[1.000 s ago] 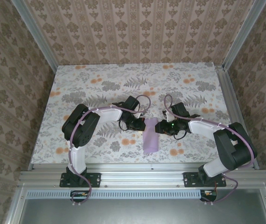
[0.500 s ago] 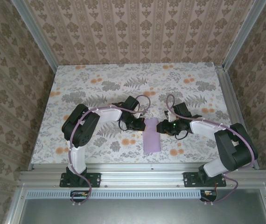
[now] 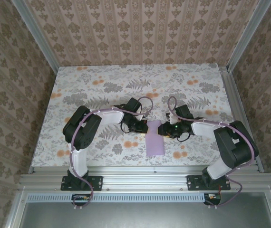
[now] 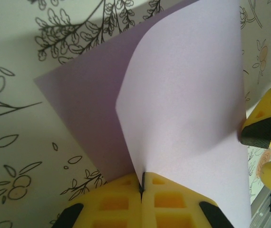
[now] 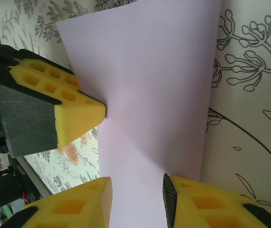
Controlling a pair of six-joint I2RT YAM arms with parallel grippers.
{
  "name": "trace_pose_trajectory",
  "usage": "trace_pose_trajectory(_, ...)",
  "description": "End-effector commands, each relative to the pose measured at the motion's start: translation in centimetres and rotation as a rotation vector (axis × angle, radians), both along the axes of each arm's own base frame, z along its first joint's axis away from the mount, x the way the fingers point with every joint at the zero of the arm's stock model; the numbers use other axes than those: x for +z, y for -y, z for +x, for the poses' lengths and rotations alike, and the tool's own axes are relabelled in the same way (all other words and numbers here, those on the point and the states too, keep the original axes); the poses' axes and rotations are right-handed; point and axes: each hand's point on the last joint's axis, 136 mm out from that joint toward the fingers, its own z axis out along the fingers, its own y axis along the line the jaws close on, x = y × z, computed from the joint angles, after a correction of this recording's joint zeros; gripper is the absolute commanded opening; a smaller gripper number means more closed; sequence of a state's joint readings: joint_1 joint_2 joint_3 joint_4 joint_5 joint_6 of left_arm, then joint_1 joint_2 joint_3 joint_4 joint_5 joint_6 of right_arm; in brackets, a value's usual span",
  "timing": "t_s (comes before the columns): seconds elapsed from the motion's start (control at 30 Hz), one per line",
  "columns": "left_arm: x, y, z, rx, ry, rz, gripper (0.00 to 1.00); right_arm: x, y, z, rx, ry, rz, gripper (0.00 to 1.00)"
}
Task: Fold a paper plane with a square sheet of paper (pick it up from the middle)
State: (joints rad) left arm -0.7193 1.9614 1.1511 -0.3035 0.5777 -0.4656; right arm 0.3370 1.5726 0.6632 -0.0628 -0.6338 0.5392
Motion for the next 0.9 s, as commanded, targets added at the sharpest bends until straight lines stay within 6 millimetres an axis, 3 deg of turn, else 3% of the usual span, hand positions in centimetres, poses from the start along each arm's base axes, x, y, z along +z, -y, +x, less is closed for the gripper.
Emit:
trace_pose_trajectory(0.0, -3.5, -3.1, -2.0, -0.004, -0.07, 0.149, 0.0, -0.4, -0.4, -0.3, 0.005, -0.024, 0.039, 0.37)
trace_pose_trajectory(0.63, -3.2, -2.7, -1.7, -0.007, -0.072, 0.134, 0.0, -1.7, -1.0, -0.7, 0.027, -0.054, 0.048, 0.37)
trace_pose_trajectory(0.87, -1.3, -1.6, -0.9, -0.003, -0.054, 0.082, 0.0, -2.4, -0.8, -1.2, 0.044, -0.07, 0.027, 0.37)
